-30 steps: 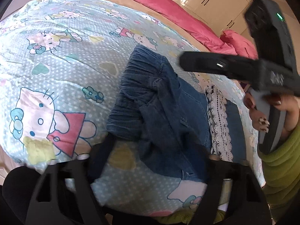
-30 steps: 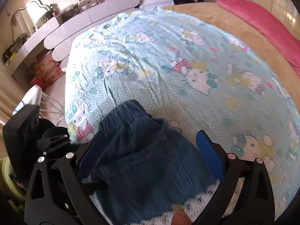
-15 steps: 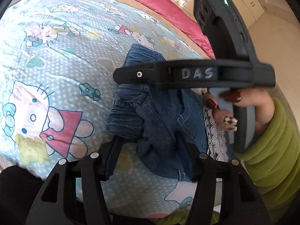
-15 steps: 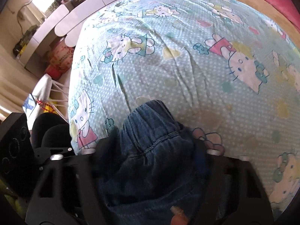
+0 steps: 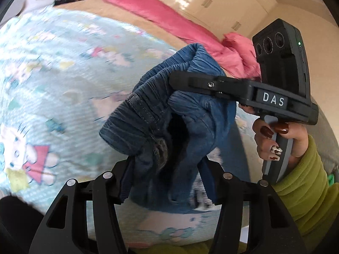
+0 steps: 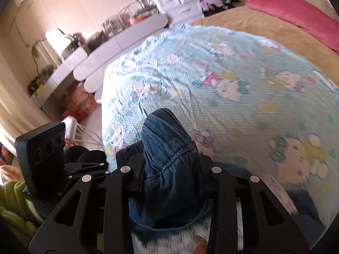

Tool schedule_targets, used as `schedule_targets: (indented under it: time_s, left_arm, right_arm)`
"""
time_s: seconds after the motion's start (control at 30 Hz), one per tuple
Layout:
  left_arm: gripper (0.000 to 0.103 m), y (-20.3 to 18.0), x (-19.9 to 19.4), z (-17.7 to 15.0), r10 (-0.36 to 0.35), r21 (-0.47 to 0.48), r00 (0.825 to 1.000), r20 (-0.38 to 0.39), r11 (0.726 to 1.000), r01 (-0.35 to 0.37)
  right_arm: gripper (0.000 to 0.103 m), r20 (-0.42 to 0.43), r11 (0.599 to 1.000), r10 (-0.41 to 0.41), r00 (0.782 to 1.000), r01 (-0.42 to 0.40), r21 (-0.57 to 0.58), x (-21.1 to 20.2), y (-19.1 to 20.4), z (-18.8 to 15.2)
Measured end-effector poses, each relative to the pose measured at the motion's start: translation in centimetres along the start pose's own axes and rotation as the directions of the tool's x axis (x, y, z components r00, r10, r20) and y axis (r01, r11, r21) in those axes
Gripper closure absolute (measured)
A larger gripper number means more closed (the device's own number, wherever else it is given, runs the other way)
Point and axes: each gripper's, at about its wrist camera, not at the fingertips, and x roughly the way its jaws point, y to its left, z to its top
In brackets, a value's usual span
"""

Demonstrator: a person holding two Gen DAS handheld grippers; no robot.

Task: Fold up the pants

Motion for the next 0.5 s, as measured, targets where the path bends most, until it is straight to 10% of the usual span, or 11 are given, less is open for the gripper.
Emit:
schedule_targets:
  time_s: [0.27,0.5]
  left_arm:
    - [0.05,-6.9,1.6,0.0,-0.04,0.2,0.999,-0.025,0.979,0.044]
    - [0.047,-10.3,5.0,-2.9,-0.112,0.32,0.979,-0.171,0.934,0.162]
  right_arm:
    - [0.05,0.118,0.991,-0.041,0.992,0.025,0.134,-6.4,-3.1,-4.6]
    - [0.032,0.12,0.923,-0.248,0.961,0.197,0.331,-10.1,-6.8,-11.5]
